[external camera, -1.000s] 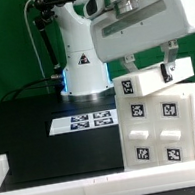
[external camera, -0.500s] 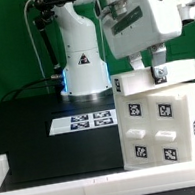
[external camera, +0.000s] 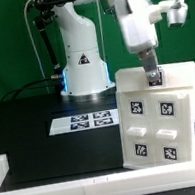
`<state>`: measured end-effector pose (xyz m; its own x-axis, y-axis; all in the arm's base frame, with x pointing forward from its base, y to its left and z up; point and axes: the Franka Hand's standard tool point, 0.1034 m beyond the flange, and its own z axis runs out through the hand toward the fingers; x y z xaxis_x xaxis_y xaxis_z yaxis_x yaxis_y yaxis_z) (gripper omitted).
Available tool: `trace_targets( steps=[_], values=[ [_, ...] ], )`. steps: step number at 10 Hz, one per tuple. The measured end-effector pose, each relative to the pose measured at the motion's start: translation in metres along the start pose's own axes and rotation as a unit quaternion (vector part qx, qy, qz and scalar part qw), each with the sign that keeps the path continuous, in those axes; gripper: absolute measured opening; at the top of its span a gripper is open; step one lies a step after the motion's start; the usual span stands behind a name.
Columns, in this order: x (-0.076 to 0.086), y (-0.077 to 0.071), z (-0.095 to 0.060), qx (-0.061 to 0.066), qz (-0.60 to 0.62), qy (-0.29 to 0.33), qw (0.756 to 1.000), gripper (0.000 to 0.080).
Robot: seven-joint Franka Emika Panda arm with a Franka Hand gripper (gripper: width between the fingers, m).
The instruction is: Assemble cabinet
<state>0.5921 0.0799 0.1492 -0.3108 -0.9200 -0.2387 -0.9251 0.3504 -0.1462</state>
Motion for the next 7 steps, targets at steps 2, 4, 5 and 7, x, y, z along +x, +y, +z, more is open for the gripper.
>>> trace_targets(
  steps=[2,4,5,7],
  values=[
    [0.0014,0.0003,0.0007,-0.007,0.033,-0.005,0.999,0.0557],
    [0.0025,-0.0002,0.0010,-0.009,0.040,-0.008,0.999,0.0557],
    [0.0022,0.0001,0.0011,-0.009,0.036,-0.008,0.999,0.0557],
    [-0.0018,-0.0039,-0.0083,-0.002,0.024,-0.017,1.000,0.0774]
  ],
)
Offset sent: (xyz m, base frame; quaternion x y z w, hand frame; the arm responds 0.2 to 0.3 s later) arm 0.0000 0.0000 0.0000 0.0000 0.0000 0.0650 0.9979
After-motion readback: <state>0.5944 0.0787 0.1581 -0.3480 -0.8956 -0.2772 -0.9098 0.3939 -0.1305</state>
